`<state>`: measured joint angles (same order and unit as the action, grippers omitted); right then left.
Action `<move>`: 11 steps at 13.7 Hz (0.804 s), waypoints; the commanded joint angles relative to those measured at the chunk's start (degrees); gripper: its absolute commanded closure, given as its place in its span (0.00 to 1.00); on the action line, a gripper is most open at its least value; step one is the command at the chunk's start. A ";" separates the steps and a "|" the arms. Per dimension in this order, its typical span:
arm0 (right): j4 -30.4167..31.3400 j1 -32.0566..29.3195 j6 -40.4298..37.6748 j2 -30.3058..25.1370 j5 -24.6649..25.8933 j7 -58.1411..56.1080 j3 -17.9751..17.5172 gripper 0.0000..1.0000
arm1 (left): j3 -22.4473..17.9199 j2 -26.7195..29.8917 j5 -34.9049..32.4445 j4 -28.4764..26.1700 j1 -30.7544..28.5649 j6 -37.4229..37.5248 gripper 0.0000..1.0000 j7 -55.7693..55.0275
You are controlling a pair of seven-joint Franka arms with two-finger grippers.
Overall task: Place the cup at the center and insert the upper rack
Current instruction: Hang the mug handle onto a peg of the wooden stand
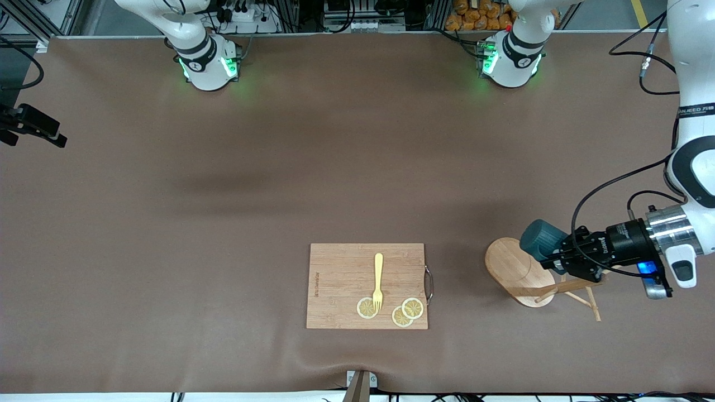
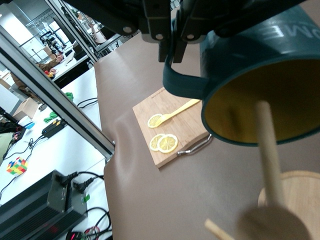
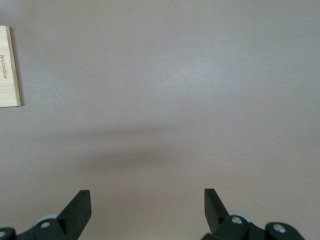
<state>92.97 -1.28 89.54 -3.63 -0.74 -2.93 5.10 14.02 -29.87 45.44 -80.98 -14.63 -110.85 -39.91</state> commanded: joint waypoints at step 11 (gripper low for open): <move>-0.51 -0.83 -0.51 0.20 1.01 -0.23 -0.61 0.00 | 0.48 -2.12 1.58 0.12 -3.65 -0.69 1.00 6.77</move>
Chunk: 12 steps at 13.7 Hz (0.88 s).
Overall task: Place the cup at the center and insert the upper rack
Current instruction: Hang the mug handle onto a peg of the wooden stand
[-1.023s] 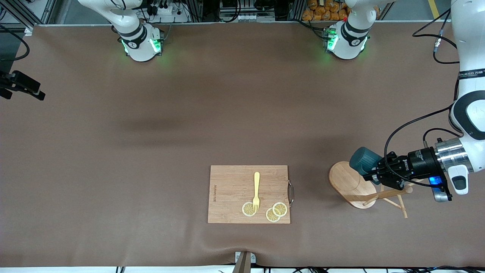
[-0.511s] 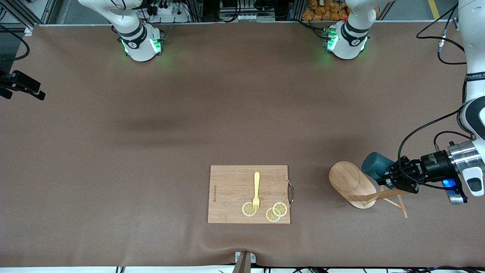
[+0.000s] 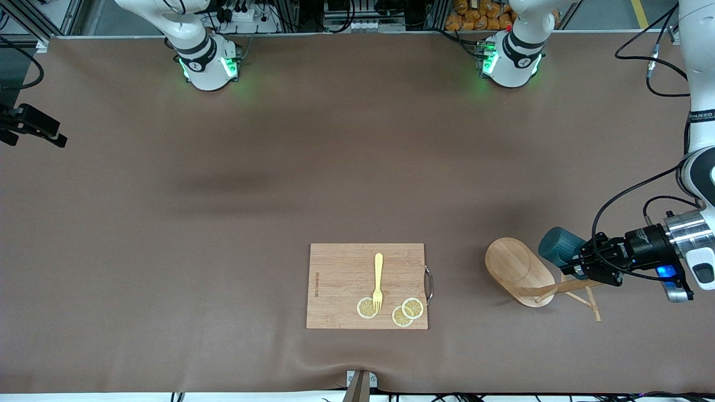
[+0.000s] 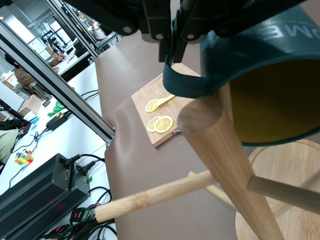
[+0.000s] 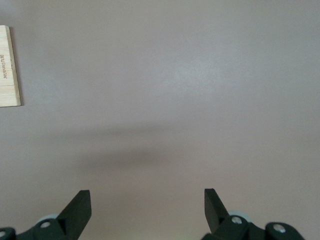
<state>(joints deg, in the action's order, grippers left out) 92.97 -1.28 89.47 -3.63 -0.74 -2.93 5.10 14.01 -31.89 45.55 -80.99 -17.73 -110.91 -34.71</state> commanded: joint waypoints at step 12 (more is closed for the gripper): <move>-0.51 -0.83 -0.43 0.20 0.92 -0.23 -0.62 0.00 | 0.58 -1.25 3.49 0.48 -1.78 -0.54 0.00 3.33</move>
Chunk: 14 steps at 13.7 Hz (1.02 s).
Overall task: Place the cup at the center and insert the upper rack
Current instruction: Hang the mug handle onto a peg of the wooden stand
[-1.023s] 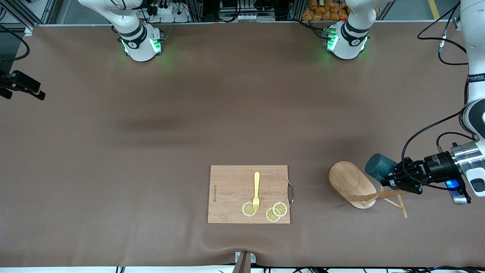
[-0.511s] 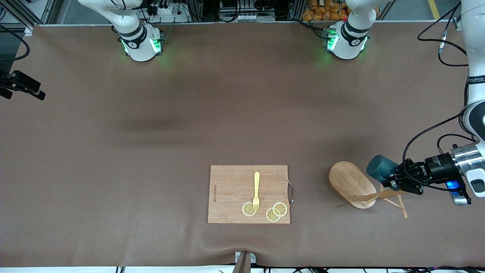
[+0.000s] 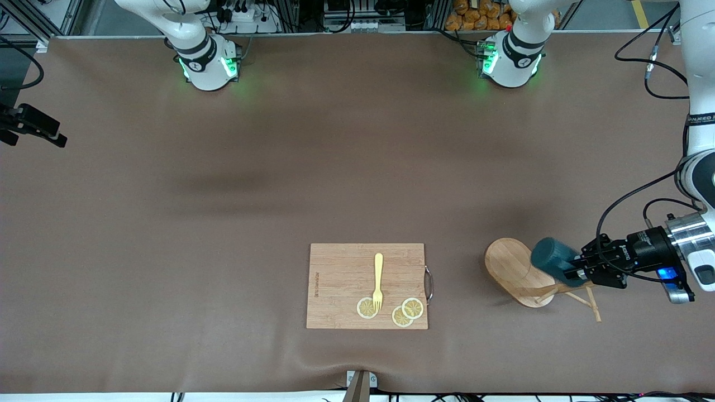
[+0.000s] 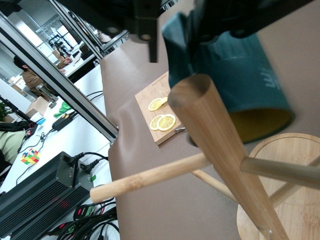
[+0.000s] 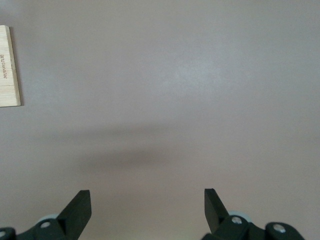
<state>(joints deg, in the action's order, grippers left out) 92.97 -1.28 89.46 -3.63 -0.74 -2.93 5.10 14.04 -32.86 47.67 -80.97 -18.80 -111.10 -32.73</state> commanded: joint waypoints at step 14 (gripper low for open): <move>-0.51 -0.91 -0.43 0.20 0.92 -0.23 -0.62 0.00 | 1.08 5.16 -7.57 0.02 -1.06 0.44 0.00 2.59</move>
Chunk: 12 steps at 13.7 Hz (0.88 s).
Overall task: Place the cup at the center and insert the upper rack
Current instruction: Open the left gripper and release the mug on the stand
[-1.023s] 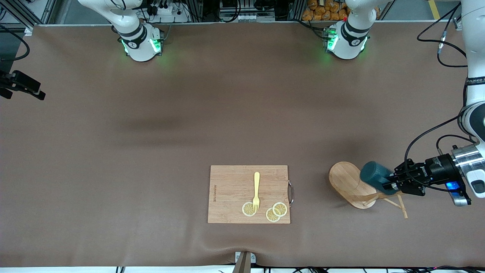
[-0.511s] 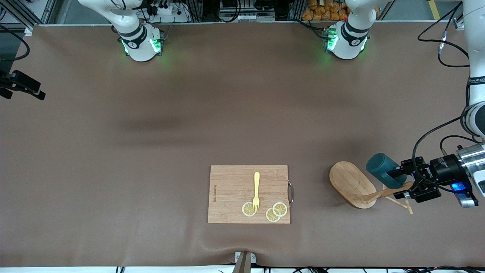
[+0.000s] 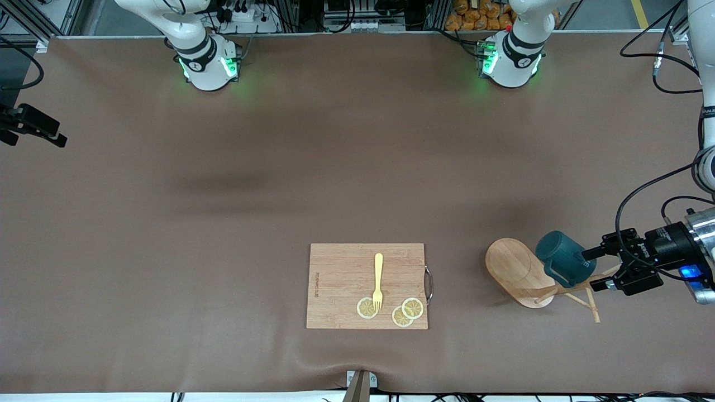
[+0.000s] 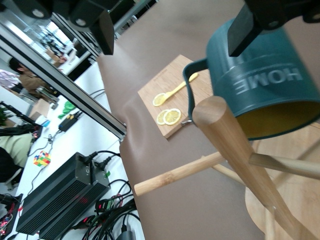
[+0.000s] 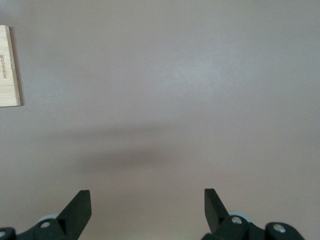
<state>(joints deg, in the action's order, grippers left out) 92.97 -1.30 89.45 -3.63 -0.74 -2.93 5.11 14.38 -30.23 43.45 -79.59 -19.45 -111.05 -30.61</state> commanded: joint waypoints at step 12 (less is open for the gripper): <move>-0.42 -0.98 -0.24 0.29 1.01 -0.32 -0.63 0.00 | 10.92 12.20 -35.43 -2.41 0.11 5.14 0.00 0.73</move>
<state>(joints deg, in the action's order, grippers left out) 92.97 -1.43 89.44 -3.61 -0.74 -2.93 5.12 23.85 -21.56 11.71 -80.00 -18.82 -107.15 -30.57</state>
